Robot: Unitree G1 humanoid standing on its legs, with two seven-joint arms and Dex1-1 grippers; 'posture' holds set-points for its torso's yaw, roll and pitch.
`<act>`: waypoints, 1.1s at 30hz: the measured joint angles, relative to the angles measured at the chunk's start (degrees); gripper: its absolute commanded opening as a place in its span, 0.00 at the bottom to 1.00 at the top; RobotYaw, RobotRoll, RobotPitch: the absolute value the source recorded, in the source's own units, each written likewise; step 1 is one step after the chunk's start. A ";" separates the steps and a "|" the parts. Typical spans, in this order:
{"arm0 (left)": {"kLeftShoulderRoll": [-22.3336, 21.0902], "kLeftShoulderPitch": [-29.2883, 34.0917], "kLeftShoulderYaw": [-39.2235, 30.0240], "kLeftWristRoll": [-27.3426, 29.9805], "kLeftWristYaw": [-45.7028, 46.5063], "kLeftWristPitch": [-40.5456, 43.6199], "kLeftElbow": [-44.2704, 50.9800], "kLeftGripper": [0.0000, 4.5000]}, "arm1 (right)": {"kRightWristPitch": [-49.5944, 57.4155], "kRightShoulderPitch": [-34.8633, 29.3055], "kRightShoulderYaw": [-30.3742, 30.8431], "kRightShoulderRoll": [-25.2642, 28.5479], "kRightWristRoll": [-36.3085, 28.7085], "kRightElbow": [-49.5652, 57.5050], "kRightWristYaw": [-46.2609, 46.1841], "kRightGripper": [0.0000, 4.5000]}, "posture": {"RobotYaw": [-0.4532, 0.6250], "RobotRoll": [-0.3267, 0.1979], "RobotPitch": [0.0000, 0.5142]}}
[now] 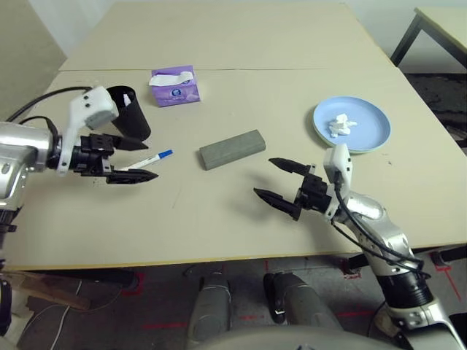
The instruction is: Organize and tidy the items on the table.
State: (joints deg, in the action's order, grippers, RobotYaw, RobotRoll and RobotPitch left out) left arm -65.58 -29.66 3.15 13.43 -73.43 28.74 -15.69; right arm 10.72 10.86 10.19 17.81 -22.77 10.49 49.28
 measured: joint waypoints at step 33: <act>9.50 -11.33 7.83 -17.79 3.90 -7.61 -19.41 1.00 | 0.35 -2.37 1.53 0.59 0.11 4.51 -0.11 1.00 | 0.33 0.62 0.27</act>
State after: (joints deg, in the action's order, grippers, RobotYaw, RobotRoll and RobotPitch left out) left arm -56.08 -40.99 10.97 -4.35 -69.53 21.13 -35.10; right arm 11.06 8.49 11.72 18.40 -22.66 15.00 49.17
